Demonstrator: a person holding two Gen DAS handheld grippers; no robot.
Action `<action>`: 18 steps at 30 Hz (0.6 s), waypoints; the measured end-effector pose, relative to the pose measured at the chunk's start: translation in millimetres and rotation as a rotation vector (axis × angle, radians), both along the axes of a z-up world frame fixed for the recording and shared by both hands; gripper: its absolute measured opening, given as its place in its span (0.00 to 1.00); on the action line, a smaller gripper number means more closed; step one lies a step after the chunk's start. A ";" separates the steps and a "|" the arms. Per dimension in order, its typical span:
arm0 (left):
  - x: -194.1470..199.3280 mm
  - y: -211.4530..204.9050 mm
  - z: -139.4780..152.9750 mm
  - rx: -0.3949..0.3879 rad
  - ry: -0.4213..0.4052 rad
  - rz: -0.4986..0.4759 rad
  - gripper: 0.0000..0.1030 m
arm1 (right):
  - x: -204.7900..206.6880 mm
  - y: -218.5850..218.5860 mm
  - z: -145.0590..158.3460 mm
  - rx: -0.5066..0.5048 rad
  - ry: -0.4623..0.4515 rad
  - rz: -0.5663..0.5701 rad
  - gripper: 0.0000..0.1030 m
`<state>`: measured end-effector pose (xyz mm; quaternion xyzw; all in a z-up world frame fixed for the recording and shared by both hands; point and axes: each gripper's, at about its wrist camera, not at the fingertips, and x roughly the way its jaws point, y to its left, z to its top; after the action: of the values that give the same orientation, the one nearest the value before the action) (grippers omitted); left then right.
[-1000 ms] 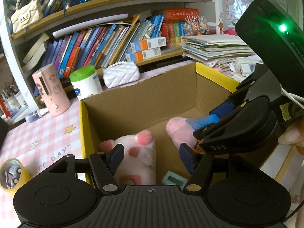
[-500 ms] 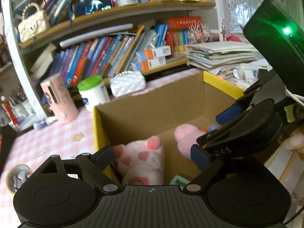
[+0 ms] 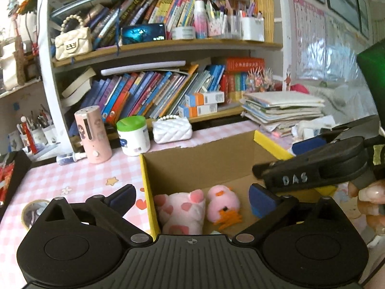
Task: Organize objects
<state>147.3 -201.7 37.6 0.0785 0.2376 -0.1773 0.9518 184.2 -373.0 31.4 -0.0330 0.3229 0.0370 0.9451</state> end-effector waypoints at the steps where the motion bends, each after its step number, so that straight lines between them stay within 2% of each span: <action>1: -3.9 1.5 1.2 -0.005 -0.002 0.001 1.00 | -6.1 -0.7 3.2 0.004 -0.018 -0.015 0.70; 2: -9.1 3.5 2.3 -0.010 -0.005 0.002 1.00 | -12.7 -1.2 6.7 0.006 -0.039 -0.033 0.70; 4: -18.8 7.7 2.4 -0.018 -0.004 0.004 1.00 | -25.6 -2.4 11.6 0.005 -0.076 -0.071 0.78; 8: -35.6 17.5 -1.7 -0.031 0.017 0.000 1.00 | -53.4 -2.5 14.1 0.006 -0.126 -0.147 0.81; 13: -57.0 34.2 -5.5 -0.066 0.040 -0.001 1.00 | -84.3 3.0 8.9 0.031 -0.121 -0.231 0.82; 18: -75.1 51.1 -13.0 -0.063 0.070 0.005 1.00 | -112.5 25.8 -4.8 0.043 -0.077 -0.270 0.85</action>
<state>72.2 -150.6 24.6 0.0418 0.2652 -0.1850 0.9454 71.7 -347.2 26.6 0.0297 0.2873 -0.0849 0.9536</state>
